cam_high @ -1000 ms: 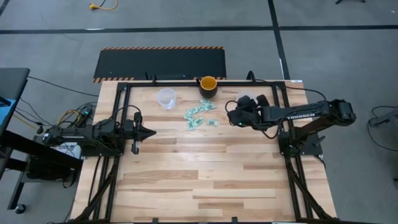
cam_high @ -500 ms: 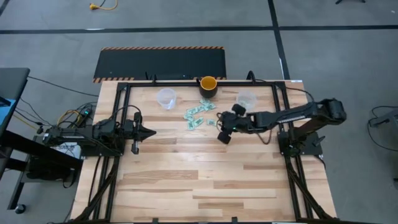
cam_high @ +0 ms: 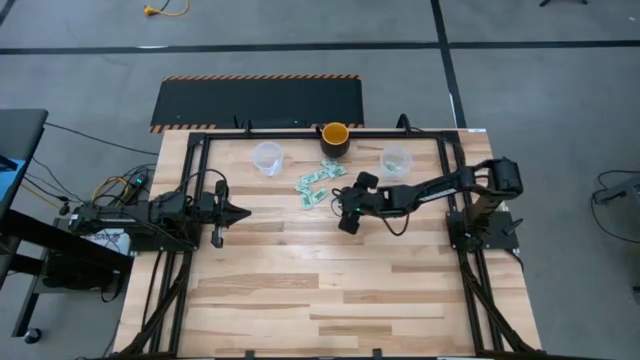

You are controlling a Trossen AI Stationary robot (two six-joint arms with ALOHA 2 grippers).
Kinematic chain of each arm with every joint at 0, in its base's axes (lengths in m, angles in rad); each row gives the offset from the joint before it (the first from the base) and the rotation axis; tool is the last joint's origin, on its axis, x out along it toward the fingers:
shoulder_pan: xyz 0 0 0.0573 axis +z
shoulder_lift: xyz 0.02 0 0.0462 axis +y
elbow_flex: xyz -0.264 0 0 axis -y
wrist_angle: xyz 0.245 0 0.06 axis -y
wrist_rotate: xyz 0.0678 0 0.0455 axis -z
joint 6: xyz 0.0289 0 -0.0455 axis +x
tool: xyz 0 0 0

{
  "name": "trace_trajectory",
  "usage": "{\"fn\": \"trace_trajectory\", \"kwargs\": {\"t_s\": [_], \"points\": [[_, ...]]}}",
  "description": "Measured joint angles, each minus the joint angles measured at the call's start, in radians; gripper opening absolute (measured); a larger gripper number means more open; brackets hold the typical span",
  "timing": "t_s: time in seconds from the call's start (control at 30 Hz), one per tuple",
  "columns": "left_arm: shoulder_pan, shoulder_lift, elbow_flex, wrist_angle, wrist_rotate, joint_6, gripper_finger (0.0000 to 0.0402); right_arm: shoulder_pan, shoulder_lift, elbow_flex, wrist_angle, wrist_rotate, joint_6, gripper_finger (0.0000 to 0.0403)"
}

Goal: Pick and place Stevia / Truvia into bins
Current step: Put the stevia packet into the right transparent container

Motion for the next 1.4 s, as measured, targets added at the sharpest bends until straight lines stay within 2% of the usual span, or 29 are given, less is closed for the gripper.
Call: {"fn": "trace_trajectory", "kwargs": {"t_s": [0.13,0.37,0.77,1.4], "points": [[0.0,0.0,0.0,0.0,0.0,0.0,0.0,-0.015,0.058,0.023,0.006,-0.061,-0.021,0.0232],[0.0,0.0,0.0,0.0,0.0,0.0,0.0,-0.049,0.14,0.047,0.012,-0.059,-0.016,0.022],[0.0,0.0,0.0,0.0,0.0,0.0,0.0,-0.102,0.146,0.049,0.004,-0.087,0.025,0.018],[0.0,0.0,0.0,0.0,0.0,0.0,0.0,-0.117,0.148,0.046,-0.011,-0.131,0.066,0.0023]]}}
